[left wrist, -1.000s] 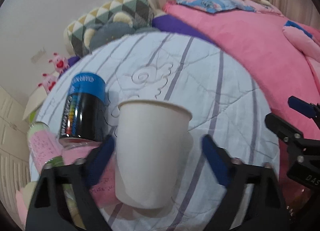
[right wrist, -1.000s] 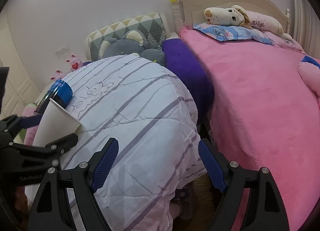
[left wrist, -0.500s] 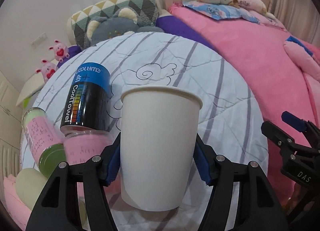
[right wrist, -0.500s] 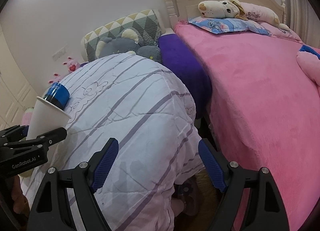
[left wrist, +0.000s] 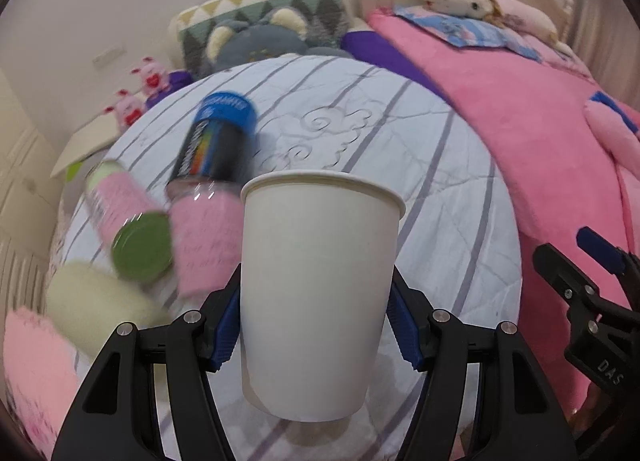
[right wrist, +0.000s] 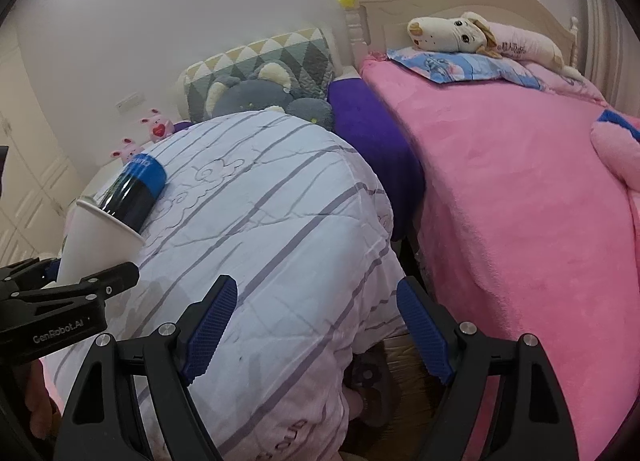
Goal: Flip cup upright
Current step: 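Lift the white paper cup with the right tool and pull it back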
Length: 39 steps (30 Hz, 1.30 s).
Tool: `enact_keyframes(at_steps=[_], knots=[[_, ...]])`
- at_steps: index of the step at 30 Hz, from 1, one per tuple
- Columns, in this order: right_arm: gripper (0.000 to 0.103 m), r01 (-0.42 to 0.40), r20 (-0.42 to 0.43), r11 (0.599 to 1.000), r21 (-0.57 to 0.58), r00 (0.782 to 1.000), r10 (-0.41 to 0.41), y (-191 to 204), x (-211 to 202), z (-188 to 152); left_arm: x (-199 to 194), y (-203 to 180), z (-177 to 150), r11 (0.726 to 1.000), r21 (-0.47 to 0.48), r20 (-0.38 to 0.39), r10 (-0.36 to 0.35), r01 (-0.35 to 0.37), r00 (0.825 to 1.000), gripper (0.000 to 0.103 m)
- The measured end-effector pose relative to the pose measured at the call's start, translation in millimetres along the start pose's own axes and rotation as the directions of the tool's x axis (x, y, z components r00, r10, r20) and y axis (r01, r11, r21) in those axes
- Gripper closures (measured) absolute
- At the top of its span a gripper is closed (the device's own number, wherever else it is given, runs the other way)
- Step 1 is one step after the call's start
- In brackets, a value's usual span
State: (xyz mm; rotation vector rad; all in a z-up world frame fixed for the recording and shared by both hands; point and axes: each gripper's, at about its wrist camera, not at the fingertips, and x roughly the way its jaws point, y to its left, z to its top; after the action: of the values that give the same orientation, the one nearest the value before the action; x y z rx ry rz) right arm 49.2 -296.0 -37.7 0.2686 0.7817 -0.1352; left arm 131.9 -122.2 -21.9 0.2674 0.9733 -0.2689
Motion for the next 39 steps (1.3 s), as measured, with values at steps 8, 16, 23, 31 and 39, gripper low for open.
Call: enact_keyframes(at_steps=[8,16,23,31,39], knots=[[0.02,-0.005,-0.041,0.997,-0.073,0.999,0.002,20,-9,-15,-11,18,-36,0.993,-0.119,-0.022,0.016,-0.018,1.0,0.038],[0.02,-0.011,-0.073,0.993,-0.122,0.997,0.002,39,-11,-27,-12,45,-63,0.966,-0.257,-0.049,0.014,-0.027,0.999,0.037],[0.02,-0.001,-0.105,0.989,-0.149,0.994,-0.015,49,-7,-34,-3,52,-73,0.948,-0.318,-0.077,0.002,-0.026,0.997,0.037],[0.02,0.016,-0.105,0.989,-0.147,0.994,-0.032,55,-8,-36,-9,49,-75,0.957,-0.287,-0.028,0.026,-0.033,0.999,0.004],[0.02,0.04,-0.089,0.991,-0.128,0.995,-0.051,57,-17,-34,-21,51,-74,0.966,-0.257,0.014,0.01,-0.006,1.0,0.004]])
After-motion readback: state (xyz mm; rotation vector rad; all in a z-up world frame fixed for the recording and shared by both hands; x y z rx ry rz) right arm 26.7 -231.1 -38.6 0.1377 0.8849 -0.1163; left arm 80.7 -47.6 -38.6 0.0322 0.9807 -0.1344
